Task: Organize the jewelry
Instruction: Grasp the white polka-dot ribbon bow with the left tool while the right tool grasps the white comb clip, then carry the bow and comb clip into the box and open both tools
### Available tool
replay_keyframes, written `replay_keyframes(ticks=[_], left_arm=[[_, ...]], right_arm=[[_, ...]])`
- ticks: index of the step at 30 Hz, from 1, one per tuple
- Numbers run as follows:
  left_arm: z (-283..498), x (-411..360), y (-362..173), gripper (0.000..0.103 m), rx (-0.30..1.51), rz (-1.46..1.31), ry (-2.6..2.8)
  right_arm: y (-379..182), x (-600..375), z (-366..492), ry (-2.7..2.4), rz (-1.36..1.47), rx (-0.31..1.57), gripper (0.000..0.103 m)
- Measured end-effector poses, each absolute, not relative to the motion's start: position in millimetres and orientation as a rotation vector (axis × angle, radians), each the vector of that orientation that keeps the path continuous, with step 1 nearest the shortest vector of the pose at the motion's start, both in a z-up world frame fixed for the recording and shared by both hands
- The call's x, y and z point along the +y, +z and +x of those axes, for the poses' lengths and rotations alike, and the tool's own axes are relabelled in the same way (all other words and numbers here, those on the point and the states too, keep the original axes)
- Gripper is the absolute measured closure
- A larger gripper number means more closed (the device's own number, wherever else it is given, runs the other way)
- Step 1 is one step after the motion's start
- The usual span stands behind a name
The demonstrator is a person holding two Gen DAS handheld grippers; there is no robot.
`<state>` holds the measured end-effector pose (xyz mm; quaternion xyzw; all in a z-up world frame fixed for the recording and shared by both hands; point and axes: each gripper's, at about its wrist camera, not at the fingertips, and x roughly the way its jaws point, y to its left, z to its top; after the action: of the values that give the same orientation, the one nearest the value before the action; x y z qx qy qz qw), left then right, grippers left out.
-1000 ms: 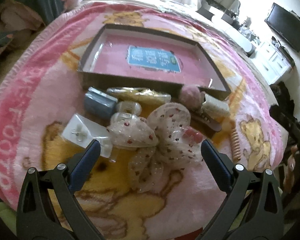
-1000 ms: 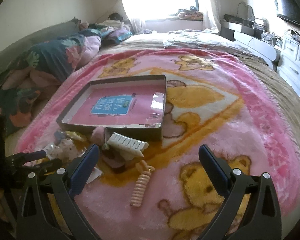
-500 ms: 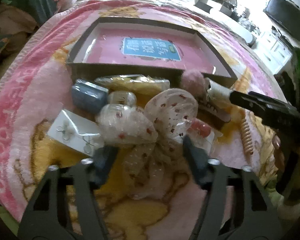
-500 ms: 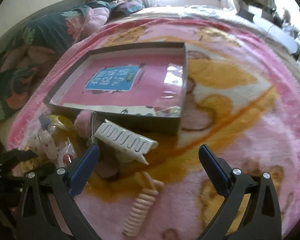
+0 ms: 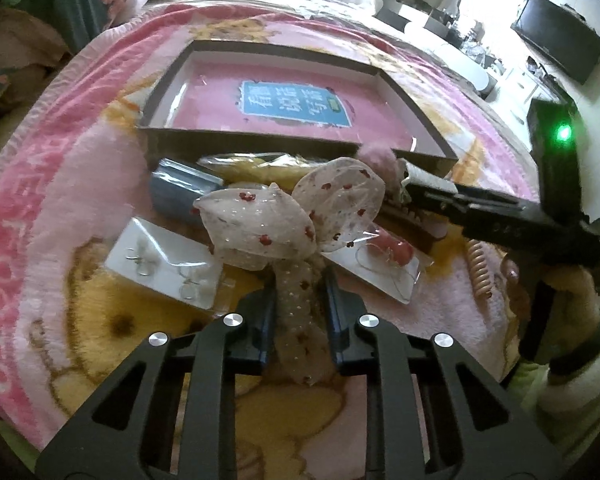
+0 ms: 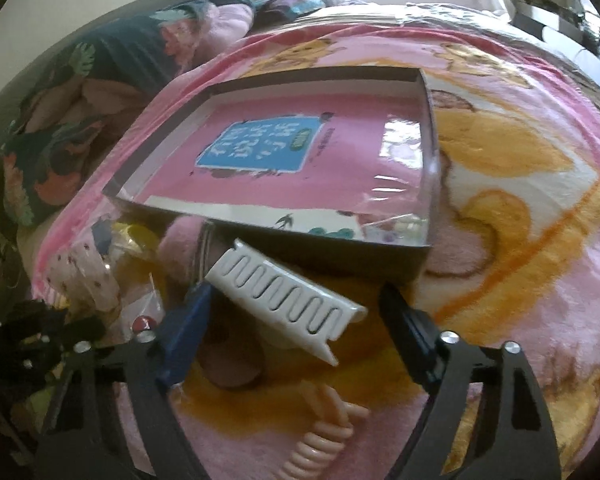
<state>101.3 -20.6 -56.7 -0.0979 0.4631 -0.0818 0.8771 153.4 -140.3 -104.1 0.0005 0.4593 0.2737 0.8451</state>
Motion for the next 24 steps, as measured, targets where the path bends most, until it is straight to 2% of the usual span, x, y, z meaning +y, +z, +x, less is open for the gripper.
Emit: replay_keyframes(ticks=[4, 10, 18, 24], left_arm=[[96.4, -13.0, -49.7, 0.089, 0.951, -0.219, -0.163], [93.9, -6.5, -41.8, 0.089, 0.933, -0.234, -0.145], [90.0, -2.8, -33.0, 0.089, 0.913, -0.243, -0.141], [88.4, -4.4, -27.7, 0.089, 0.901, -0.240, -0.149]], right_arm=[[-101.1, -140.0, 147.3, 0.615, 0.007, 0.939, 0.047], [-93.6, -143.0, 131.9, 0.632, 0.008, 0.890, 0.061], [-85.1, -164.1, 114.6, 0.597, 0.065, 0.843, 0.075], [-76.8, -194.9, 105.8, 0.521, 0.145, 0.814, 0.076]])
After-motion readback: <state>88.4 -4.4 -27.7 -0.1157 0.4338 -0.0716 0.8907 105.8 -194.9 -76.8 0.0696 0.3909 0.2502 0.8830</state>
